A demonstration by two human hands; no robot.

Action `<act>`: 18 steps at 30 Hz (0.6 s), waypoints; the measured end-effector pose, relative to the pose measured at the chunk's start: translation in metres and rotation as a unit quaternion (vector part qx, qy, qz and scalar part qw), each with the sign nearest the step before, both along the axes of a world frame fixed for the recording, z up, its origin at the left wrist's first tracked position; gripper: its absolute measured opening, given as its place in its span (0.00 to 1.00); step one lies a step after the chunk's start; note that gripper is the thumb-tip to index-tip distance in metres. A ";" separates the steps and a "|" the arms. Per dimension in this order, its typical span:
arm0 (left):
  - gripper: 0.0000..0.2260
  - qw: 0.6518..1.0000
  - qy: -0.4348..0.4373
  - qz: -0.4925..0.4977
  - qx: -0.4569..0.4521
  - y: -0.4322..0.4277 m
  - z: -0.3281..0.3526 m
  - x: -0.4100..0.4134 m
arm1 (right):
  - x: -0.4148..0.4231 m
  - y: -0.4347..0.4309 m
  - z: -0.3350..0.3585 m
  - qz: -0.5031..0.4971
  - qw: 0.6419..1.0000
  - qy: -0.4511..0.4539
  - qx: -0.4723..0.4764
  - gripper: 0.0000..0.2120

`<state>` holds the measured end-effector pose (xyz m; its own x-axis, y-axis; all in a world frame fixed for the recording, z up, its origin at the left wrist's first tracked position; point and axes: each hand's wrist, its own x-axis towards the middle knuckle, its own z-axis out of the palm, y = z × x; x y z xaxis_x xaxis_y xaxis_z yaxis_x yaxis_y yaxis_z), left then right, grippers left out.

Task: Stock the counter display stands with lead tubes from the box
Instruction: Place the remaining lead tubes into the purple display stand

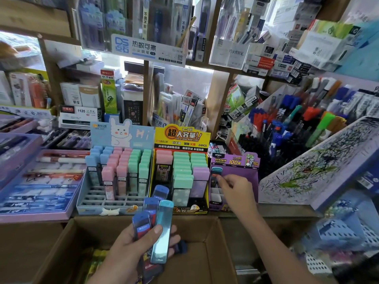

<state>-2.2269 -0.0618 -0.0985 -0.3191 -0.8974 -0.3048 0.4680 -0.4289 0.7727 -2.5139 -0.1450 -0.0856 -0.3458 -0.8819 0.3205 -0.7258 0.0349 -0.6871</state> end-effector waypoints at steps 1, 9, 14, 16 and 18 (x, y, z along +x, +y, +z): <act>0.17 1.000 -0.001 -0.001 -0.001 0.000 -0.001 0.000 | 0.000 0.000 0.001 0.007 1.000 -0.003 -0.001 0.19; 0.19 1.000 -0.001 -0.007 0.000 0.000 -0.004 -0.001 | -0.005 0.003 0.003 0.030 1.000 -0.010 0.002 0.20; 0.19 1.000 0.001 -0.015 -0.004 0.000 -0.004 -0.001 | -0.005 0.006 0.007 0.023 1.000 -0.015 0.014 0.11; 0.19 1.000 0.001 -0.008 -0.007 0.001 -0.003 -0.002 | -0.004 0.009 0.011 0.000 1.000 -0.017 -0.003 0.05; 0.20 1.000 0.002 -0.004 -0.009 0.001 -0.003 -0.001 | -0.001 0.015 0.015 -0.021 0.999 -0.030 -0.034 0.04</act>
<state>-2.2283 -0.0605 -0.1015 -0.3274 -0.9003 -0.2868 0.4678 -0.4182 0.7786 -2.5151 -0.1302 -0.0703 -0.4026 -0.8432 0.3562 -0.6819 0.0167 -0.7312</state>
